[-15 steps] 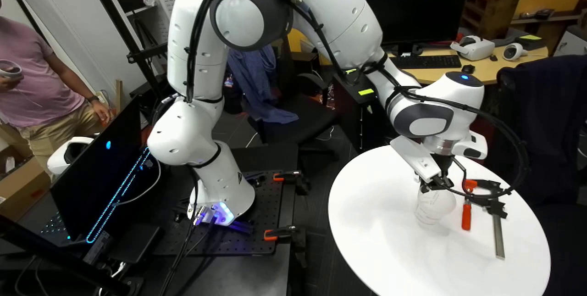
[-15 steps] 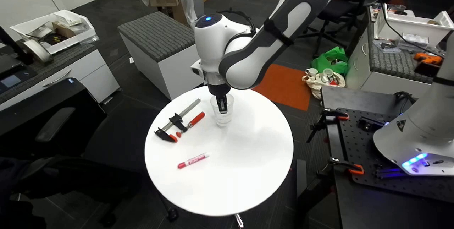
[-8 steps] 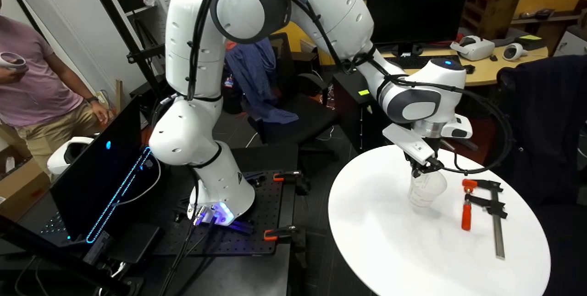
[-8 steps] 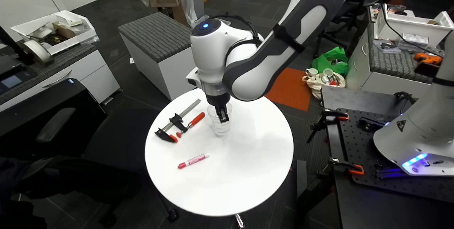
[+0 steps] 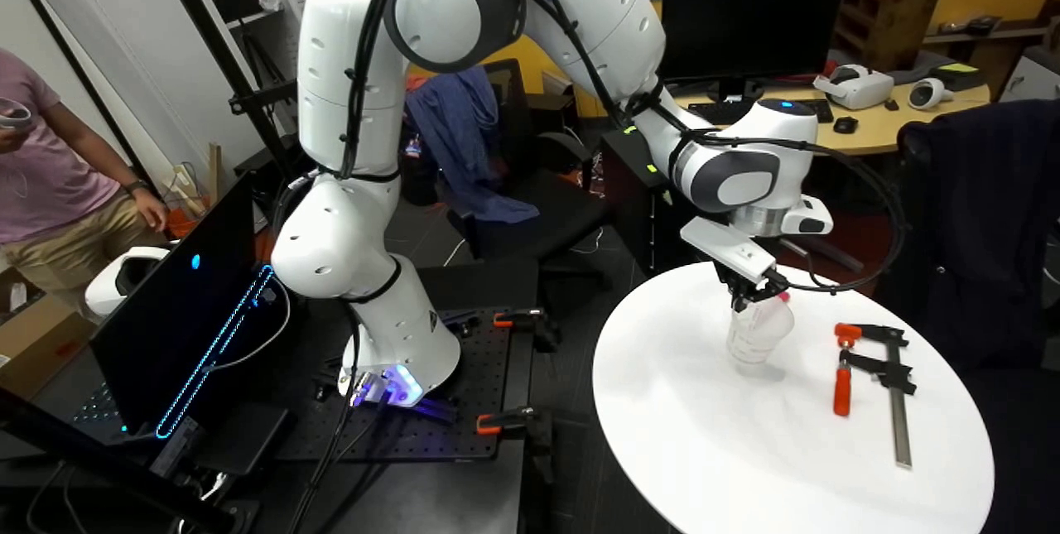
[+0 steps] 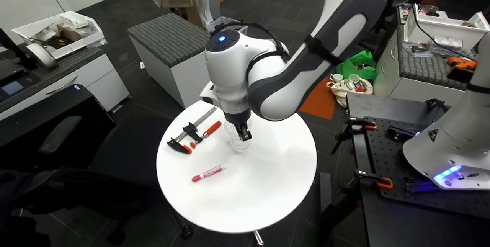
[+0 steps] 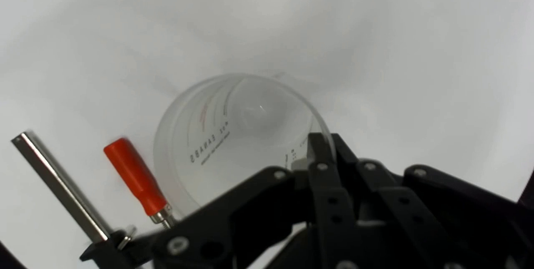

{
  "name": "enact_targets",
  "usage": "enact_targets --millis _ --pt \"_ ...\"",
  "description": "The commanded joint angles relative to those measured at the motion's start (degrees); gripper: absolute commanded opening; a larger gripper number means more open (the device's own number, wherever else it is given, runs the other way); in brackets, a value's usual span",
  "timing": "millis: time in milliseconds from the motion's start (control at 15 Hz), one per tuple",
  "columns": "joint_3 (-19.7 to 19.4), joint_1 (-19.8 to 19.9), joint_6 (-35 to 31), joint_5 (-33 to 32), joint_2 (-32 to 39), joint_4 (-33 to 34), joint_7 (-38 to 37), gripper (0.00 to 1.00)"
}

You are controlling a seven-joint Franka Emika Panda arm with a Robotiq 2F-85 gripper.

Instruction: Move the clear cup to the left

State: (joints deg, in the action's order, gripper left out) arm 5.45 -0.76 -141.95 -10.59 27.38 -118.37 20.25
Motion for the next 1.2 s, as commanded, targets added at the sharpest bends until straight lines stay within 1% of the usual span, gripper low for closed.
enact_targets --millis 0,200,533,800,1133 --pt "-0.4 -0.2 -3.0 -2.3 -1.9 -4.7 1.4 0.02" --pt "-0.7 -0.7 -5.5 -4.8 -1.8 -7.6 1.5 0.02" --pt "-1.3 -2.0 -13.3 -9.3 -2.7 -13.5 -0.4 0.02" --pt "-2.3 -3.5 -18.4 -11.8 -4.0 -16.7 -1.5 0.02" --pt "-3.7 -6.2 -21.6 -14.4 -5.9 -19.0 -3.4 0.02"
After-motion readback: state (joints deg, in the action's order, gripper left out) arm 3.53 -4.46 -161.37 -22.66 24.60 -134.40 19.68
